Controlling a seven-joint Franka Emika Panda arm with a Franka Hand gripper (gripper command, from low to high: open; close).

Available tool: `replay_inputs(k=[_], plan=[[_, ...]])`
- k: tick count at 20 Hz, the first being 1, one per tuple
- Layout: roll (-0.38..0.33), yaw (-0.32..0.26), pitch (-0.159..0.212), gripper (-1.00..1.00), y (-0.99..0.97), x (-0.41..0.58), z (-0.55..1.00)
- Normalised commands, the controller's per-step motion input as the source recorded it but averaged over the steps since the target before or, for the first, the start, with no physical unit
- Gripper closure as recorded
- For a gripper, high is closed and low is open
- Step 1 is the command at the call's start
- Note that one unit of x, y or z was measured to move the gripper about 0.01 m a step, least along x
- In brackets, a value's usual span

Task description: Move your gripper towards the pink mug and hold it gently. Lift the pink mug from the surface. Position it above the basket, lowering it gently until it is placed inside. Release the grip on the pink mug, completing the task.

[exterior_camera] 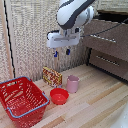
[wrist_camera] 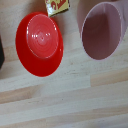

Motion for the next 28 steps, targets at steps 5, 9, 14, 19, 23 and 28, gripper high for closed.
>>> replay_inputs(k=[5,9,14,19,23,28], plan=[[0.046,-0.102,-0.015,-1.0,-0.36,-0.287,-0.44],[0.07,-0.119,0.007,-1.0,-0.48,-0.239,-0.47],[0.084,-0.123,0.002,-1.0,-0.53,-0.235,-0.46],[0.099,-0.17,0.001,-1.0,-0.63,-0.251,-0.38],[0.072,-0.156,0.004,-1.0,-0.56,-0.236,-0.39],[0.019,-0.082,0.0,-1.0,-0.19,-0.155,-0.38]])
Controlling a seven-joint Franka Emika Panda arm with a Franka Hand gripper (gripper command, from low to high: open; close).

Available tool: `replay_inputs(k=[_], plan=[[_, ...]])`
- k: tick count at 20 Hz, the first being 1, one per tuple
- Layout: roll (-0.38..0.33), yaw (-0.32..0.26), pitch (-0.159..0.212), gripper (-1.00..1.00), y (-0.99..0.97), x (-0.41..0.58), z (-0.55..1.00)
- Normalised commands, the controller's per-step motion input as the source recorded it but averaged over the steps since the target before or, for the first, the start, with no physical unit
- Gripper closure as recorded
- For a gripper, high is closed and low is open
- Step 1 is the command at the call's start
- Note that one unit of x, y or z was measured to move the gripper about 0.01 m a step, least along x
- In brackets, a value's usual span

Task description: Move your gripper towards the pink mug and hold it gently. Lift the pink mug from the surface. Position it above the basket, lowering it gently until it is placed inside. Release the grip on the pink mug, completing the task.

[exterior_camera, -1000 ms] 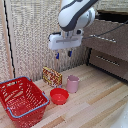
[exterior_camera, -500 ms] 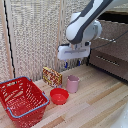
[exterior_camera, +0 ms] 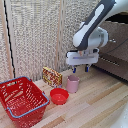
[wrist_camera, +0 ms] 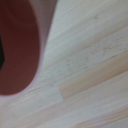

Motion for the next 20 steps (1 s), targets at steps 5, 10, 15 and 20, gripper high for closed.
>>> replay_inputs(k=[5,10,15,20], plan=[[-0.013,-0.018,0.0,-1.0,0.17,-0.227,-0.27],[-0.003,-0.003,0.002,-1.0,0.2,-0.097,-0.26],[-0.054,-0.002,0.049,1.0,0.16,0.034,-0.38],[-0.025,0.005,0.034,1.0,0.09,0.071,-0.18]])
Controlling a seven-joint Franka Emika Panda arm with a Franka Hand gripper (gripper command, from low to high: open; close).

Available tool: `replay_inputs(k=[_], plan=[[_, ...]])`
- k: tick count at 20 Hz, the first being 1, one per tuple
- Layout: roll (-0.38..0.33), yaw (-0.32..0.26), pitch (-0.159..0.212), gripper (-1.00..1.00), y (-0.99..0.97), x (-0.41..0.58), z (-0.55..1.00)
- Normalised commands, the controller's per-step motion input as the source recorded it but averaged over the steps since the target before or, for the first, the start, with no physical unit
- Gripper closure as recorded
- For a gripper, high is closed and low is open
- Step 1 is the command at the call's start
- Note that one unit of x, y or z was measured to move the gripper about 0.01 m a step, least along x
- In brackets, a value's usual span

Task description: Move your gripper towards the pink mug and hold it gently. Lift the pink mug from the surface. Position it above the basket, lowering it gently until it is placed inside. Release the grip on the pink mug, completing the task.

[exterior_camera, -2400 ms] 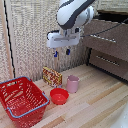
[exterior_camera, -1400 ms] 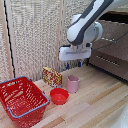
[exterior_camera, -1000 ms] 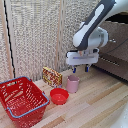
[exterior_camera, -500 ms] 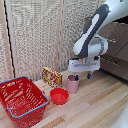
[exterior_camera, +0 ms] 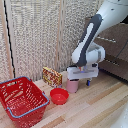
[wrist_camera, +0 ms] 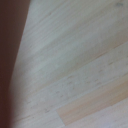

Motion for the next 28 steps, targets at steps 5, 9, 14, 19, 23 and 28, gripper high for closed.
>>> replay_inputs(k=[5,9,14,19,23,28], plan=[[-0.004,0.0,0.041,1.0,0.02,0.0,-0.05],[0.0,0.0,-0.003,1.0,0.0,0.012,0.05],[0.004,0.0,-0.002,1.0,0.0,0.122,0.17],[0.017,0.019,0.005,1.0,-0.01,0.24,0.14],[0.089,0.037,0.069,1.0,-0.1,0.317,0.39],[0.114,0.081,0.15,1.0,-0.16,0.285,0.69]])
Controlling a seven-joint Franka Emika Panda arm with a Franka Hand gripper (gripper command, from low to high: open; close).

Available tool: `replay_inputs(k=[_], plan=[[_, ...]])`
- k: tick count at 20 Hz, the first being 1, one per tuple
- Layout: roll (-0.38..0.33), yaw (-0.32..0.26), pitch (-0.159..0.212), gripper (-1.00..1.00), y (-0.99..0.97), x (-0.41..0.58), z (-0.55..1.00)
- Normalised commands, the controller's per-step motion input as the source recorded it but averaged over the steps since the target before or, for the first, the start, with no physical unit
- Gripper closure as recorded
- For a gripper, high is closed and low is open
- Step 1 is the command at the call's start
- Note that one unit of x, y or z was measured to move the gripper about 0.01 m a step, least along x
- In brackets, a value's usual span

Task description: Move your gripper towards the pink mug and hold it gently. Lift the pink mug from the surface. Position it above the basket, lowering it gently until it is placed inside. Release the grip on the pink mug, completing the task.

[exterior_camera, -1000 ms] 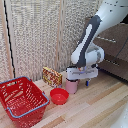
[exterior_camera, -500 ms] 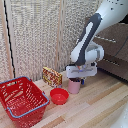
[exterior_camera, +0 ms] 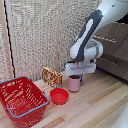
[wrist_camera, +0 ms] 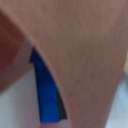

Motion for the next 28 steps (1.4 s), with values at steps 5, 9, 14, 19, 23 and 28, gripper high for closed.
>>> replay_inputs(k=[5,9,14,19,23,28], plan=[[0.087,0.086,0.118,1.0,-0.2,0.329,0.78],[0.072,0.076,0.056,1.0,-0.13,0.446,0.92],[0.056,0.117,0.061,1.0,0.02,0.555,0.98],[0.059,0.141,0.097,1.0,0.27,0.394,0.91],[0.066,0.109,0.026,1.0,0.51,0.131,0.64],[0.061,0.085,-0.002,1.0,0.58,0.071,0.43]])
